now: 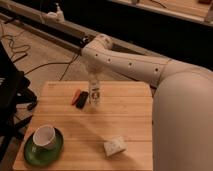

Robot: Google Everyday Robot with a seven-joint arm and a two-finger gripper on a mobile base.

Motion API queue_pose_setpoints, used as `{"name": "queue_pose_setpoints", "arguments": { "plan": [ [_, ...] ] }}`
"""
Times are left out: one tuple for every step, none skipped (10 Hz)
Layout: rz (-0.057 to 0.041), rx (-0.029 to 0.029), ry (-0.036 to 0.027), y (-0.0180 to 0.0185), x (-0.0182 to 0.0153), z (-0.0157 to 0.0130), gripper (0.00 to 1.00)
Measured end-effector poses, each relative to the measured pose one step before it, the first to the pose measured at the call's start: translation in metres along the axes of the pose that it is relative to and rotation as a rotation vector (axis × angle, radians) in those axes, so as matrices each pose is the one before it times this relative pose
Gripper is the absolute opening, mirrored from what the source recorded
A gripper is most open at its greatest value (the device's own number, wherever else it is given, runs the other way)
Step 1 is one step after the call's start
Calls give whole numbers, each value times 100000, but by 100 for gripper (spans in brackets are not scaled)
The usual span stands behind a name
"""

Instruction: Stand the bottle upright

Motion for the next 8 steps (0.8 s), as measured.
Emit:
{"name": "queue_pose_setpoints", "arguments": {
  "plan": [
    [-72, 298, -3369, -121, -1156, 30, 0],
    [315, 435, -2610, -395, -809, 372, 0],
    [408, -3, -1567, -251, -452, 307, 0],
    [795, 6, -1273, -470, -259, 537, 0],
    [1221, -63, -1345, -742, -169, 698, 0],
    [1532, -747, -415, -629, 120, 690, 0],
    [1371, -984, -197, -377, 88, 428, 0],
    [1635, -1275, 3, -462, 199, 586, 0]
  ]
}}
